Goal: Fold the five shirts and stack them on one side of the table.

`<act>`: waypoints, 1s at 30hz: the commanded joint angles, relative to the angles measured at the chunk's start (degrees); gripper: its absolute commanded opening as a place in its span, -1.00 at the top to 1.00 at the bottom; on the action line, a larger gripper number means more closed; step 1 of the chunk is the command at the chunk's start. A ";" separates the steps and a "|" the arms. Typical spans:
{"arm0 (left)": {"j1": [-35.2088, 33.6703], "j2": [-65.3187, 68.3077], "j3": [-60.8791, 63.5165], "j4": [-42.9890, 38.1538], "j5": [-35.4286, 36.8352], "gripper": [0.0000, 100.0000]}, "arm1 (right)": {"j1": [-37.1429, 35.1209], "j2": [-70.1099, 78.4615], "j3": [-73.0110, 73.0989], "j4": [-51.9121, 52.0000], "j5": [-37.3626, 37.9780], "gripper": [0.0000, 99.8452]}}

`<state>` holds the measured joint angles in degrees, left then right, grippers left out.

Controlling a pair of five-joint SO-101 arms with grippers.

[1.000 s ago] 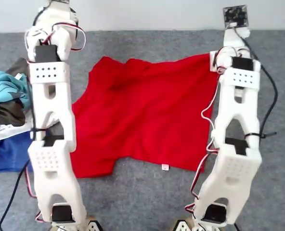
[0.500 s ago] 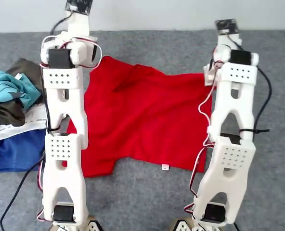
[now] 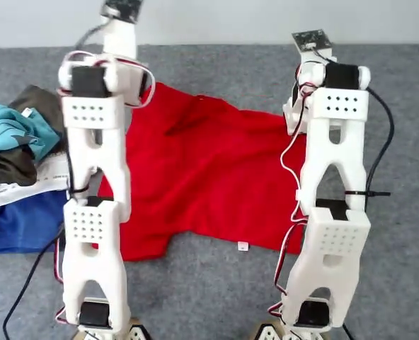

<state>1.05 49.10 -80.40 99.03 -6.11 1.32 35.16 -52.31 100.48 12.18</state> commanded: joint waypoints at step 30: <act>4.92 16.70 7.96 -11.25 4.57 0.74 | 0.75 -3.74 5.10 2.24 -0.79 0.98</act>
<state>6.24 65.80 -72.40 87.96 -1.80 1.32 35.08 -47.21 100.48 12.18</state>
